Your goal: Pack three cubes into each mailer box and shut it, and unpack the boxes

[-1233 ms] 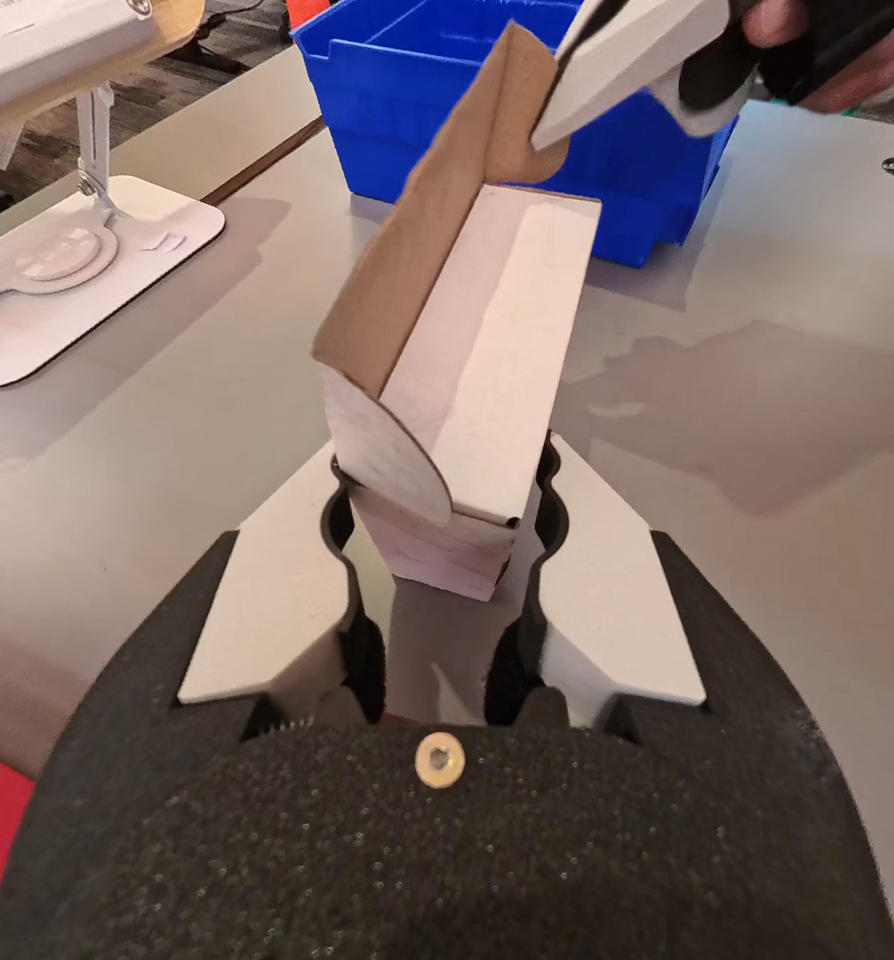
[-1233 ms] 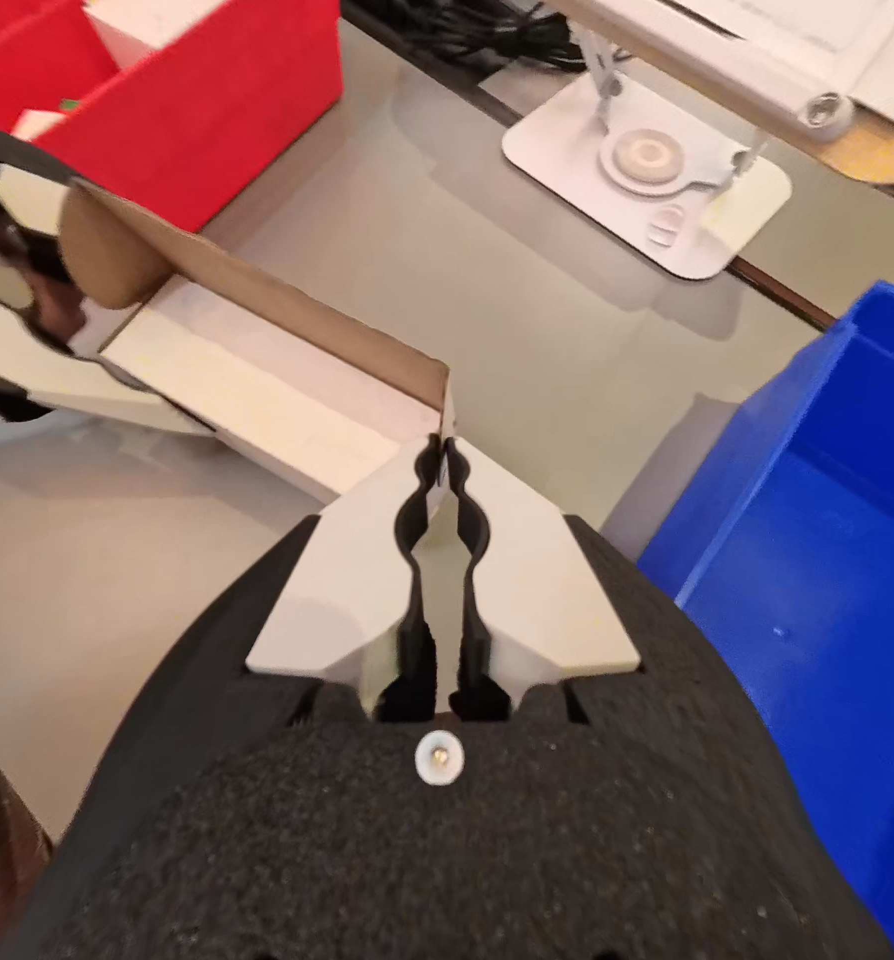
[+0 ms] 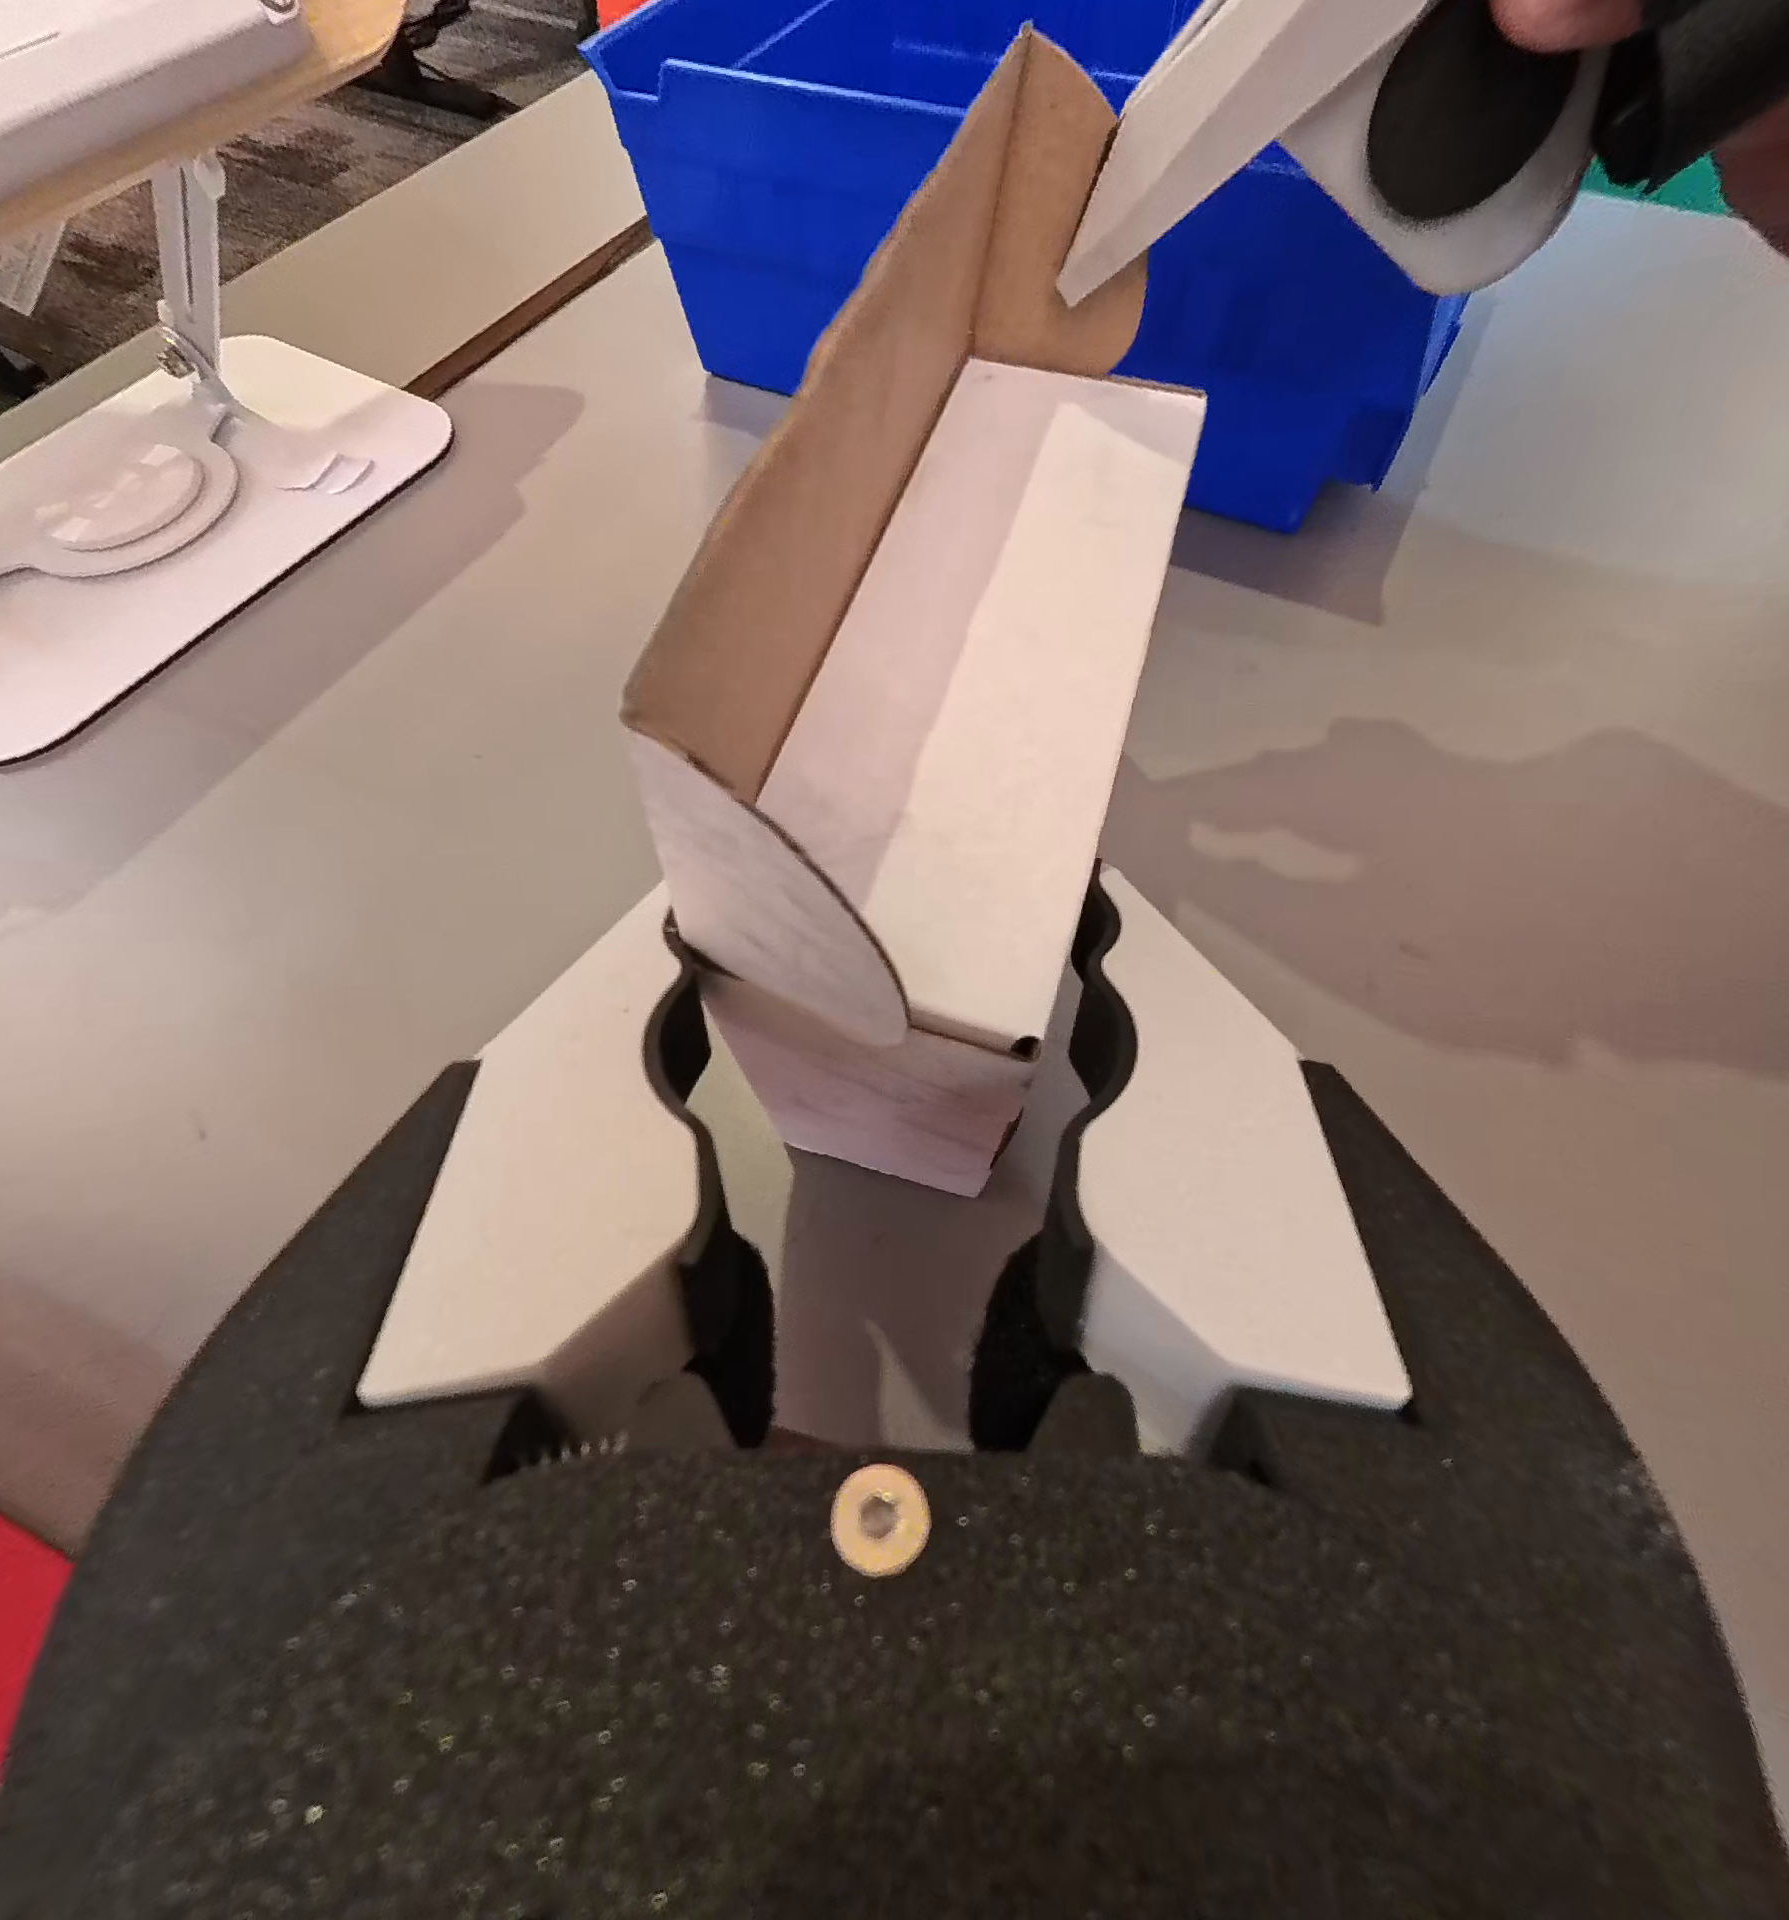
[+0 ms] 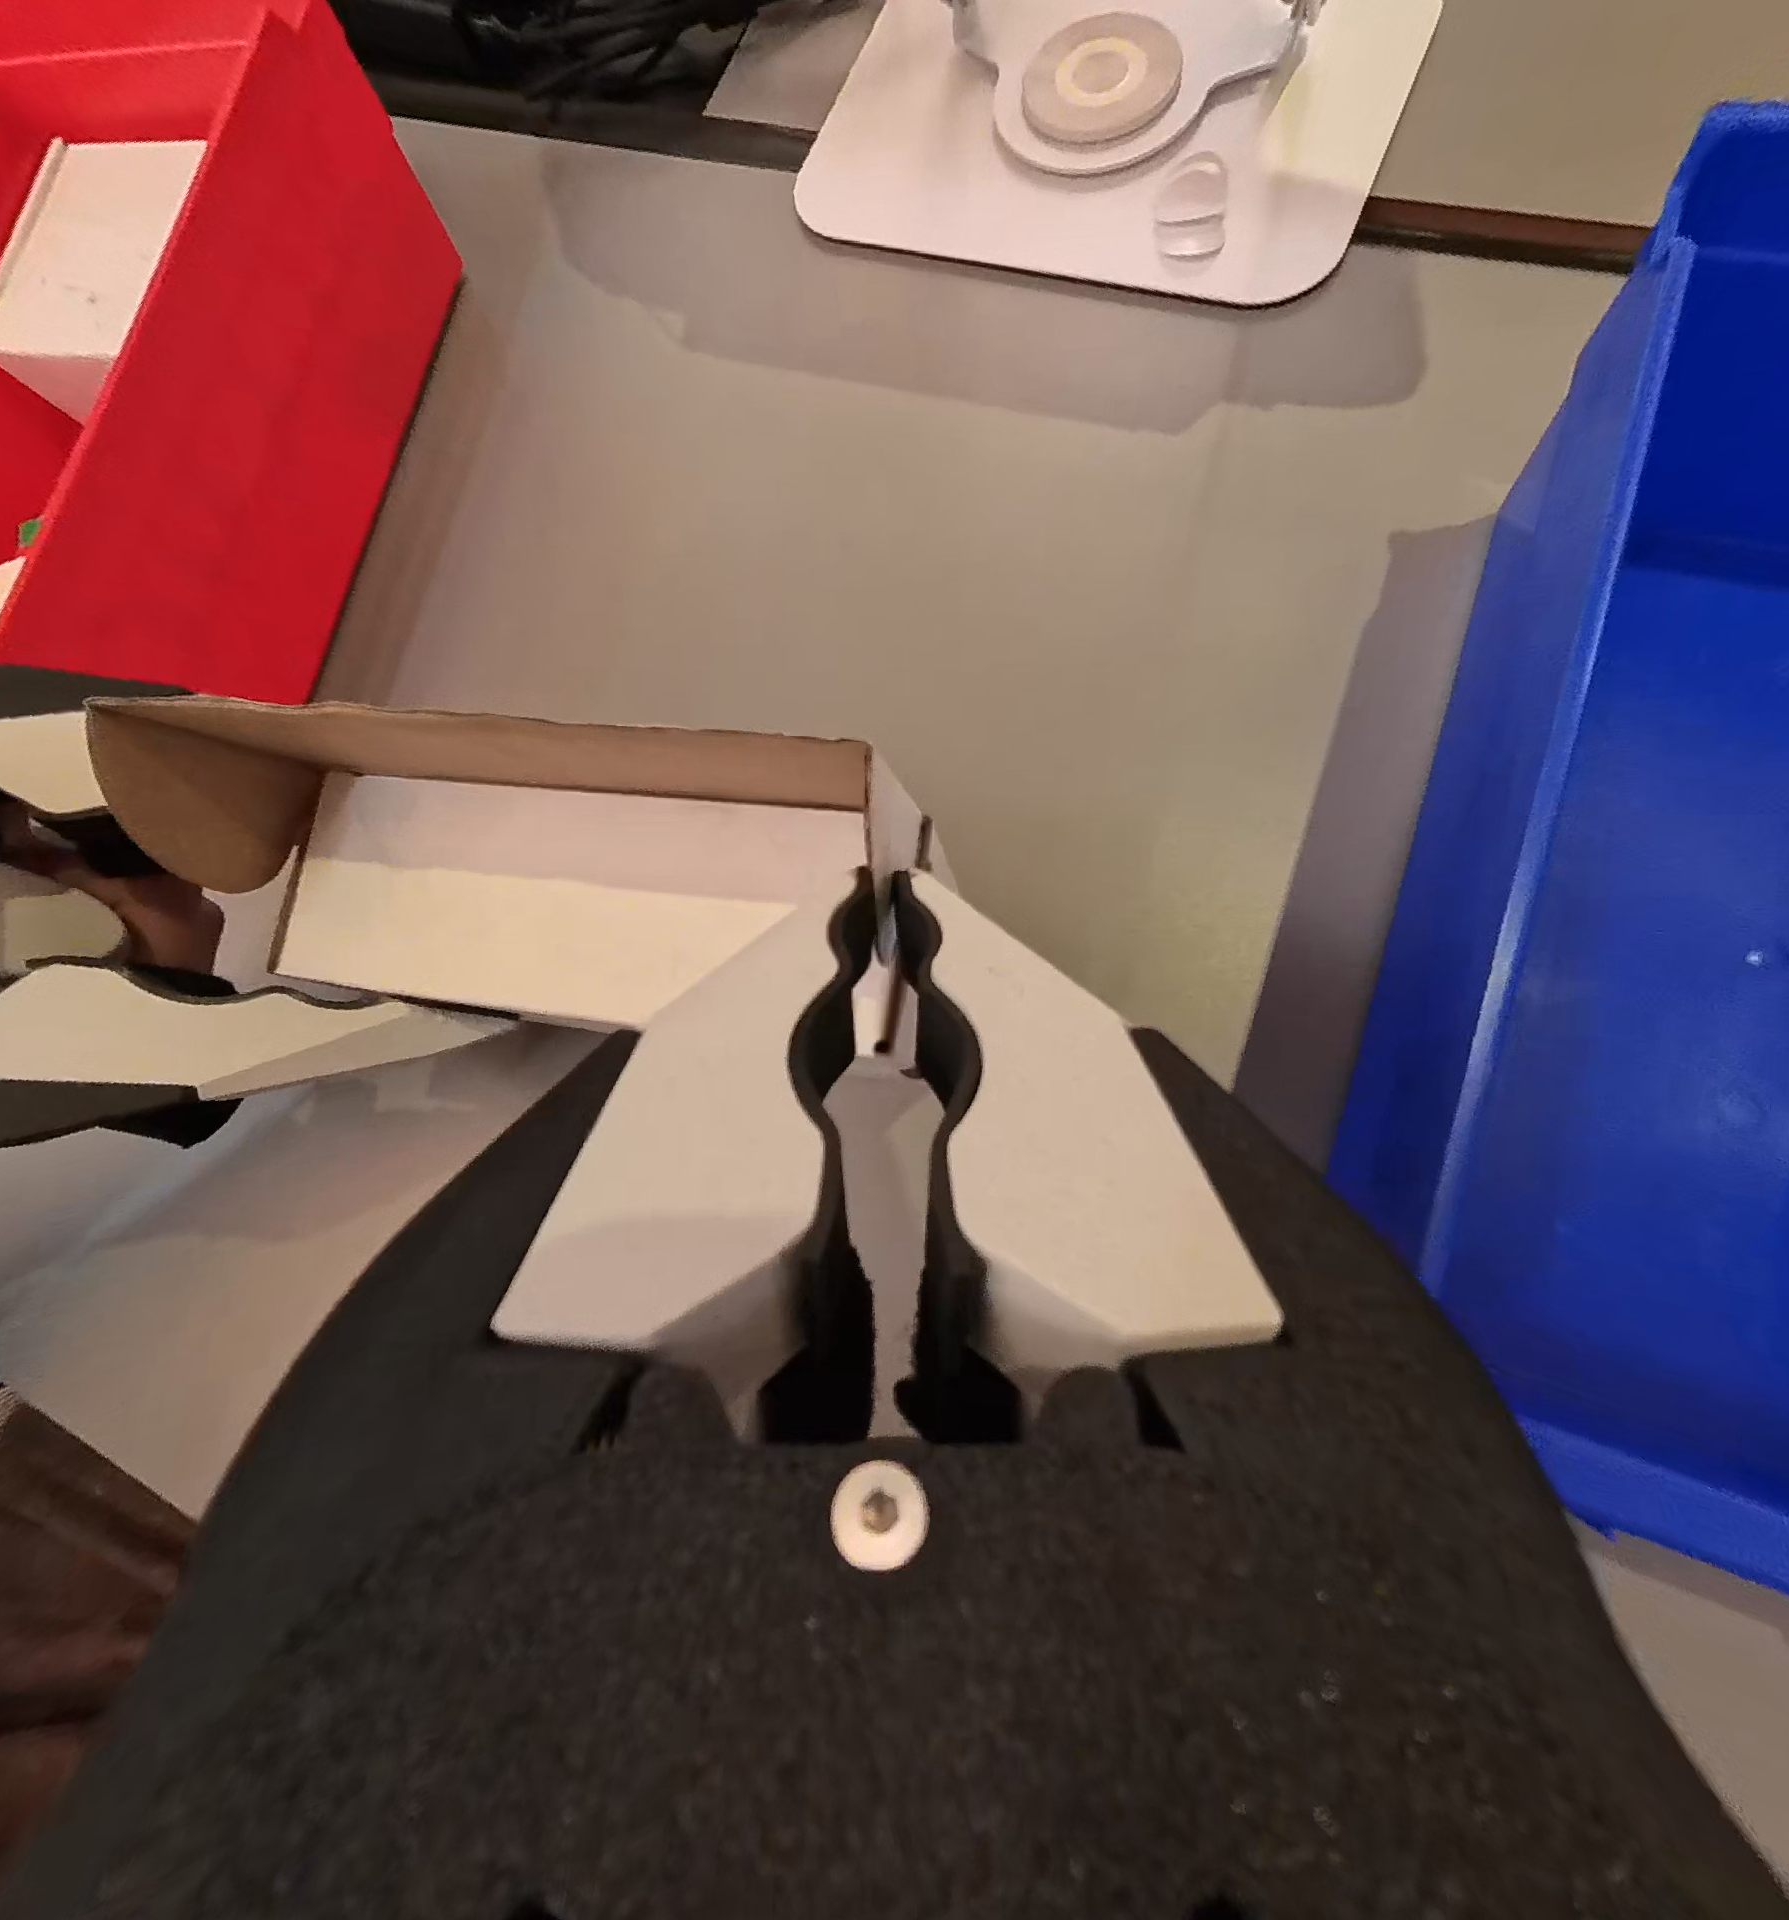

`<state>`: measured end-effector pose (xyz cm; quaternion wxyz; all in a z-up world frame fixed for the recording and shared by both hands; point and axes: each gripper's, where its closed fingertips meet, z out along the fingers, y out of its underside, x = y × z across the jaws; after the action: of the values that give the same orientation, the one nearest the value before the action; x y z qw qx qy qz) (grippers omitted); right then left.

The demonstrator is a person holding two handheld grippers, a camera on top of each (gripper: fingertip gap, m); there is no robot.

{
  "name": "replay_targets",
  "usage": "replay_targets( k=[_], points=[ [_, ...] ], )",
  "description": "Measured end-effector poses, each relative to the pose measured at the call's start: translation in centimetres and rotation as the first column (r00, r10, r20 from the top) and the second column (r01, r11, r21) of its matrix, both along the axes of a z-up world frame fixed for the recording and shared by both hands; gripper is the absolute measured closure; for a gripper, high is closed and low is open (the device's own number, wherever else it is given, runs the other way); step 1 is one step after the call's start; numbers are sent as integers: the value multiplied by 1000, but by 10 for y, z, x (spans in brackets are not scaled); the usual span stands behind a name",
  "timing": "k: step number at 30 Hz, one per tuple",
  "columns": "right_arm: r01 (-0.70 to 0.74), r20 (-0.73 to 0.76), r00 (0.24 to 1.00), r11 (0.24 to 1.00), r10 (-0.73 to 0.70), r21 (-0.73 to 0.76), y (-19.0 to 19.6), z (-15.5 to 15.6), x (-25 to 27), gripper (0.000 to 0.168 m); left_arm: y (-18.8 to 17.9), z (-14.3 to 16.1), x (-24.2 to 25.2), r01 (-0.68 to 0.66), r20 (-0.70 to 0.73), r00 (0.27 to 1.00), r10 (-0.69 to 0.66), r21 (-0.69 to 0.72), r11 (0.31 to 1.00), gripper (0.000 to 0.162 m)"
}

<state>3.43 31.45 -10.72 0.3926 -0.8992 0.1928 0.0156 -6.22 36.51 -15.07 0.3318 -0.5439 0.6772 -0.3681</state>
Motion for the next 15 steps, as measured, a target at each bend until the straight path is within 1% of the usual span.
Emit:
replay_targets(
  k=[2, 9, 13, 15],
  points=[
    [3, 18, 1000, 1000, -3, -12, -1, 0, 1, 166, 0, 0, 0, 2, -1, 1000, -2, 3, 1000, 93],
    [15, 15, 1000, 1000, -15, 14, 0, -2, 0, 166, 0, 0, 0, -4, -1, 1000, 4, -9, 1000, 93],
    [24, 63, 998, 998, -27, 52, -5, -6, -2, 166, 0, 0, 0, 6, -11, 1000, -6, 1, 1000, 93],
    [15, 93, 995, 997, -22, 73, -6, -12, -4, 166, 2, -1, 0, 11, -27, 1000, -12, -36, 999, 93]
  ],
)
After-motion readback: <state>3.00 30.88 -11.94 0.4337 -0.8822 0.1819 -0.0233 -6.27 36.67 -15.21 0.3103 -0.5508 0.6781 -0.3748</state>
